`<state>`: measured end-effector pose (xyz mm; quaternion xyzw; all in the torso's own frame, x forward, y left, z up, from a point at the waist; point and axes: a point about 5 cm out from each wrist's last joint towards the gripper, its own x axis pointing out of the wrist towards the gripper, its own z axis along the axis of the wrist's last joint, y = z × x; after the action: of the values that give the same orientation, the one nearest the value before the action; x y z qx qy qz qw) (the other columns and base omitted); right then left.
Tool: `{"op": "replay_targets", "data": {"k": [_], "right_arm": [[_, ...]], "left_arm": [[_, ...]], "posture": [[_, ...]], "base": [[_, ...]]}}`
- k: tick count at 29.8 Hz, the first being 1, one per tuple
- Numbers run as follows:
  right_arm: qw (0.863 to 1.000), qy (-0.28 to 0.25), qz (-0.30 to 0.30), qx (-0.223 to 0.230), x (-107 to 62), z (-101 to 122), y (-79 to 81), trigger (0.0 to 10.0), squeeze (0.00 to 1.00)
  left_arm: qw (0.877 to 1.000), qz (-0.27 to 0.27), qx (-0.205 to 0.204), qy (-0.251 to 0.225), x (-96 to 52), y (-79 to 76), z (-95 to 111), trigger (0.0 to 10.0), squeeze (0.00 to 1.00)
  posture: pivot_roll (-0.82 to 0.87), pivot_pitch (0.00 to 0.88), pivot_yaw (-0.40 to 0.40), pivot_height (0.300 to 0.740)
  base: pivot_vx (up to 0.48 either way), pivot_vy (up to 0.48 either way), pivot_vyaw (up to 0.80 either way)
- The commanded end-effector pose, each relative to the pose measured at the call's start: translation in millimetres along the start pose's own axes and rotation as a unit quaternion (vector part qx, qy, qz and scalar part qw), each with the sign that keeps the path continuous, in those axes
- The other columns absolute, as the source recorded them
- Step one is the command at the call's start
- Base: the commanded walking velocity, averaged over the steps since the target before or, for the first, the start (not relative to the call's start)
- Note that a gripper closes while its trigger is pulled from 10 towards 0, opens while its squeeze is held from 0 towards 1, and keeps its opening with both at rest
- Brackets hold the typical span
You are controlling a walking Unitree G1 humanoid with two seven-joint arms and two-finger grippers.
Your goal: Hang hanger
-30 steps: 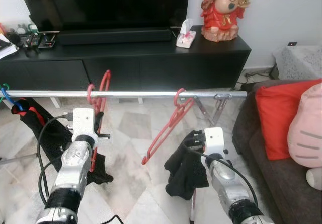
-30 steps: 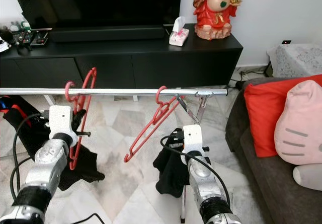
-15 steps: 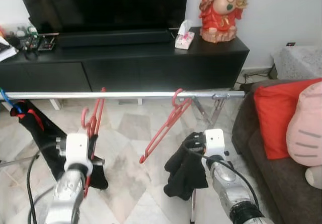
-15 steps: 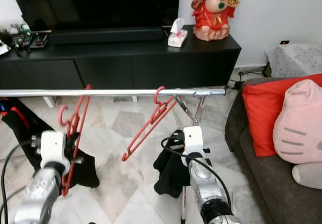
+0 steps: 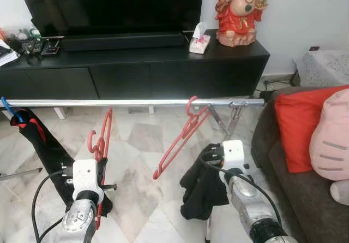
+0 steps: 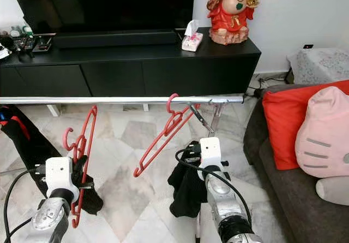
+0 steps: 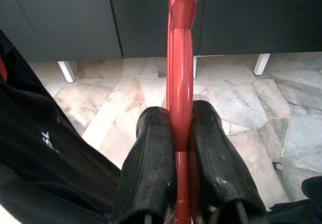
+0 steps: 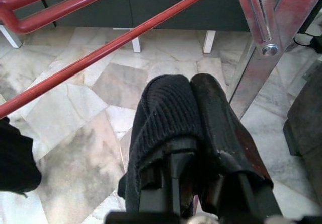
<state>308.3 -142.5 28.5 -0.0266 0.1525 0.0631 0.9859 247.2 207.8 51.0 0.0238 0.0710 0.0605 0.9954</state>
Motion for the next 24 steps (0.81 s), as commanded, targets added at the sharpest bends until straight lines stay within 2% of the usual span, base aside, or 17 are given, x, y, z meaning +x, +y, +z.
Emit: {"op": "replay_targets", "data": {"k": [1, 19, 24], "right_arm": [[1.000, -0.015, 0.002, -0.002, 0.9, 7.0, 0.6, 10.0, 0.00], [1.000, -0.017, 0.002, -0.003, 0.3, 7.8, -1.5, 10.0, 0.00], [1.000, -0.018, 0.000, -0.001, 3.2, 11.1, -1.5, 10.0, 0.00]], "left_arm": [[1.000, 0.006, 0.002, -0.003, -0.8, 0.9, 3.0, 10.0, 0.00], [1.000, 0.012, -0.003, -0.003, -2.3, -1.6, 4.6, 10.0, 0.00], [1.000, 0.019, -0.006, -0.008, 1.4, 1.4, 9.4, 10.0, 0.00]], "posture": [[-0.11, 0.000, 0.028, 0.740], [-0.10, 0.000, 0.027, 0.740], [-0.08, 0.000, 0.027, 0.740]], "base": [[0.000, 0.000, 0.00], [0.000, 0.000, 0.00], [-0.248, 0.000, 0.00]]}}
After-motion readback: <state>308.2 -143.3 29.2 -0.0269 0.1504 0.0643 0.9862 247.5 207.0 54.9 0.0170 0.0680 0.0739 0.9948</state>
